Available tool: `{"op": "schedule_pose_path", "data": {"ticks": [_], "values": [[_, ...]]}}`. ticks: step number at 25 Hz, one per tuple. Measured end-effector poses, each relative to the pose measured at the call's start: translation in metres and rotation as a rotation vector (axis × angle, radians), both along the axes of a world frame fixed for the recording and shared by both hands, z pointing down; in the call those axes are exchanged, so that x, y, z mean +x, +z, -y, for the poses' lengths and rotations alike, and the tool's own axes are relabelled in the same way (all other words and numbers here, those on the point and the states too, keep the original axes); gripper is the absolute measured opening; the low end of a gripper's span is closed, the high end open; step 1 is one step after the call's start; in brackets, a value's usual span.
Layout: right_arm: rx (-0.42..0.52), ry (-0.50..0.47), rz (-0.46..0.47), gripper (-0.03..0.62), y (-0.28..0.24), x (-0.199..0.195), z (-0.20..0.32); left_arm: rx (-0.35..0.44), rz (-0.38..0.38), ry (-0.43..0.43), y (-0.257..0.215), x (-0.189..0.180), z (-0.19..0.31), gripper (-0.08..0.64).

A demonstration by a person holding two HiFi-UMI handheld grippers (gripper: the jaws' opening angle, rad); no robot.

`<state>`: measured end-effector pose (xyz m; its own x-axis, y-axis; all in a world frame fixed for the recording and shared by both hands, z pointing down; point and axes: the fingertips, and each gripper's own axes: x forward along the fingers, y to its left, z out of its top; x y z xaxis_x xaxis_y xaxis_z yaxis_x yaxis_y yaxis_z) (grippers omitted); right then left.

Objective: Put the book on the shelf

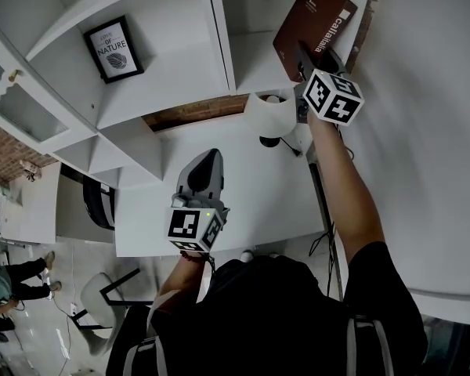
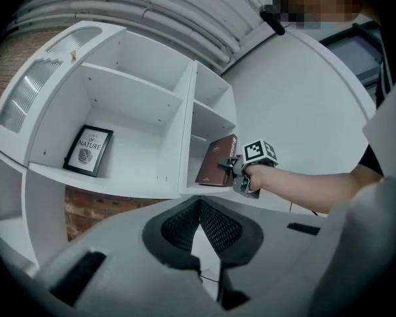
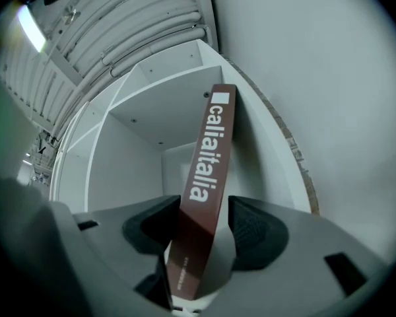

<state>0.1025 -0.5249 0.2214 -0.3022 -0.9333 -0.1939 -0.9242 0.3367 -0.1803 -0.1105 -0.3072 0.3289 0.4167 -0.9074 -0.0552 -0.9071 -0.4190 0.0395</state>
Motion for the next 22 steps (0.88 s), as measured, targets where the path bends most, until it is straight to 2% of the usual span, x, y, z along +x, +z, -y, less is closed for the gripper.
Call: {"op": "schedule_pose_path", "data": {"ticks": [10,13,17,18,21,22], "values": [[0.001,-0.015,0.008,0.227,0.008,0.016,-0.034,-0.022,0.004,0.005,0.006,0.003,-0.011,0.018],[-0.003,-0.054,0.029,0.226,0.010,0.017,-0.050,-0.027,0.013,-0.001,0.008,0.002,-0.015,0.018],[0.057,-0.087,-0.019,0.223,0.004,0.017,-0.082,-0.014,0.028,-0.004,0.007,0.002,-0.020,0.018],[0.076,-0.085,-0.040,0.201,0.004,0.017,-0.090,-0.008,0.023,-0.003,0.006,0.002,-0.021,0.018],[0.118,-0.075,-0.083,0.059,0.008,0.020,-0.111,0.001,0.025,-0.006,0.006,0.003,-0.023,0.018],[0.121,-0.082,-0.095,0.051,0.011,0.018,-0.116,0.001,0.029,-0.006,0.007,0.004,-0.023,0.018]]}}
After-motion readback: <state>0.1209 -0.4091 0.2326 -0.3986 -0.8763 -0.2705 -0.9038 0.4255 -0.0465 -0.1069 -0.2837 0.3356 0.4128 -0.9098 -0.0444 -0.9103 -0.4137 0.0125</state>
